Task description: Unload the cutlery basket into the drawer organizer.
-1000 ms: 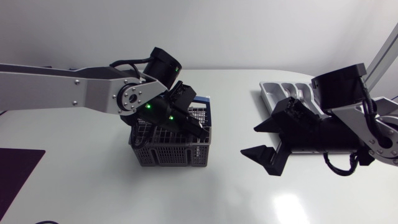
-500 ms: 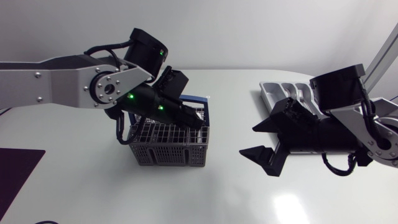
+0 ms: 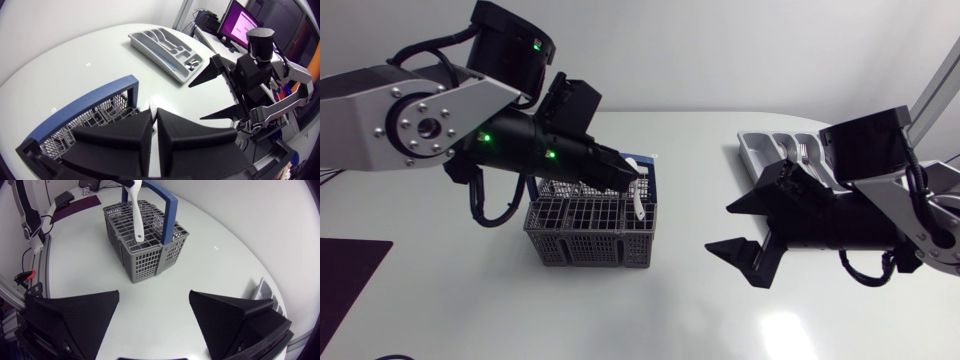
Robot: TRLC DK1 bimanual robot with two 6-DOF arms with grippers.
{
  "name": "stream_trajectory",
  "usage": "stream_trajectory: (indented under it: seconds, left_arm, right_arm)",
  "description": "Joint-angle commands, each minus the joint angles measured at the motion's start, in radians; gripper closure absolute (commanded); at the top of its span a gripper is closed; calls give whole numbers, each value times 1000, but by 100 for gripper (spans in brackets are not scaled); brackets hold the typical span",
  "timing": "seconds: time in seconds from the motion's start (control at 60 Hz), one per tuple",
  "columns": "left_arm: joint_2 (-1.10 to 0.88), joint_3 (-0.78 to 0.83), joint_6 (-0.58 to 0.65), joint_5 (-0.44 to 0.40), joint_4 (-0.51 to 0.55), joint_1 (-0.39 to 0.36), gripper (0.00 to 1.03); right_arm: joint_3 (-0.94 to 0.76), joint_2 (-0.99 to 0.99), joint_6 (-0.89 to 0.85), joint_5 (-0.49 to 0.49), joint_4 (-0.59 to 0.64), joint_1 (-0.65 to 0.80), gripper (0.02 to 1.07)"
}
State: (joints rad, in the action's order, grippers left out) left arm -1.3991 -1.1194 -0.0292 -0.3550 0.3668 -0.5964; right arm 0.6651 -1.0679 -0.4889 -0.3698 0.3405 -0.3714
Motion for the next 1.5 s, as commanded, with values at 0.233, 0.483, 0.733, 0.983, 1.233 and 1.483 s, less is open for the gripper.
stream_trajectory:
  seconds: [0.233,0.483,0.733,0.983,1.233,1.483]
  left_arm:
    - [144,95,8,7,-6,-11,99]
    - [212,155,34,11,-3,-85,99]
    - [209,141,34,-1,46,-171,99]
    - [167,92,-23,-99,89,-206,99]
    - [149,63,-37,-179,121,-204,99]
    - [132,50,-38,-180,119,-218,99]
  right_arm:
    - [-5,111,18,5,58,-14,7]
    - [24,183,-14,-57,121,-24,7]
    - [56,181,-59,-198,183,-77,7]
    - [67,92,-116,-320,172,-113,10]
    - [87,23,-85,-350,158,-199,13]
    - [119,2,-45,-396,164,-201,37]
